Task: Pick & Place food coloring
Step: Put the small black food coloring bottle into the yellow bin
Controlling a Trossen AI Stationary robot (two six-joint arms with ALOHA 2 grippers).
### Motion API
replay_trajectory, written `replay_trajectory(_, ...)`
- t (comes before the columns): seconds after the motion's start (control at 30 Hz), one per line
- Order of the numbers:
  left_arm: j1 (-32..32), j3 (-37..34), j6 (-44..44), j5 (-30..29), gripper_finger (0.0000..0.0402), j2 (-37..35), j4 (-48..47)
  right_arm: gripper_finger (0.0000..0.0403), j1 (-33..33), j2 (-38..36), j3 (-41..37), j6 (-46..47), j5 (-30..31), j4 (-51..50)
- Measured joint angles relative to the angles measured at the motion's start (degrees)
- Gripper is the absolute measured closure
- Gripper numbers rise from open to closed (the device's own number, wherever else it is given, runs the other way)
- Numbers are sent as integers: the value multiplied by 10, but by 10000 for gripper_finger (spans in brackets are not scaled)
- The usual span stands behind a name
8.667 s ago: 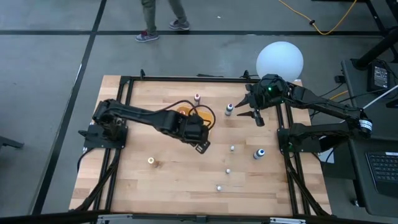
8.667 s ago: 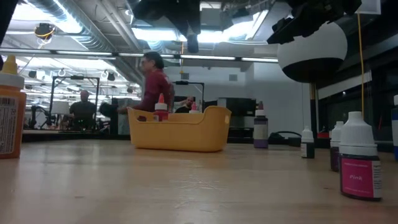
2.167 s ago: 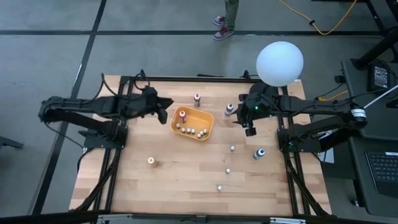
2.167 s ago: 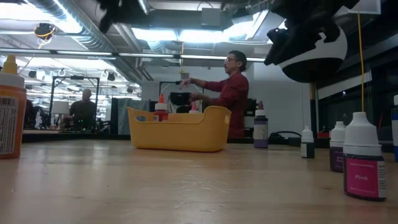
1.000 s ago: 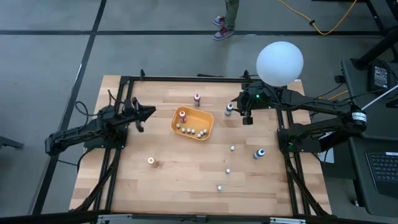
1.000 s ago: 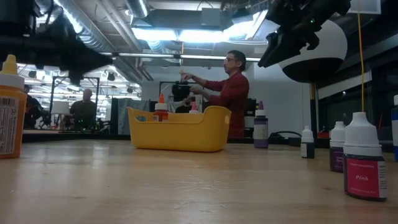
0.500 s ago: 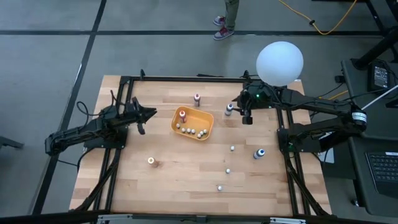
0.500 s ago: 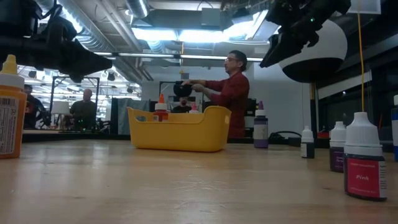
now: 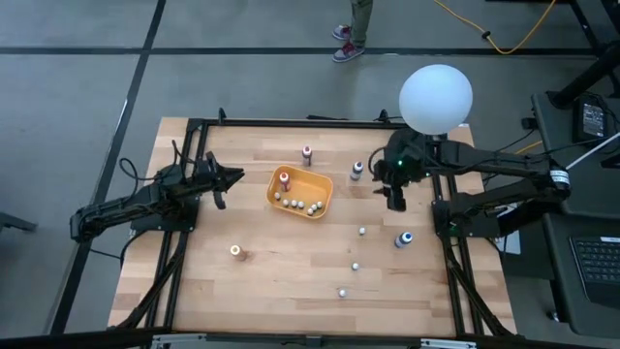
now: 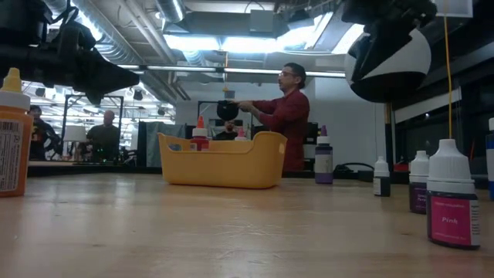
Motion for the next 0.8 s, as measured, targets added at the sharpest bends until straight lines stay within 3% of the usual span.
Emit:
replay_trajectory(0.27,0,0,0,0,345,0,0,218,20,26,0,42,55,3)
replay_trajectory(0.4,0,0,0,0,343,0,0,188,20,35,0,74,51,3)
replay_trajectory(0.57,0,0,0,0,341,0,0,142,29,41,0,108,-11,-6)
replay_trajectory(0.8,0,0,0,0,344,0,0,124,74,49,-1,128,2,-6)
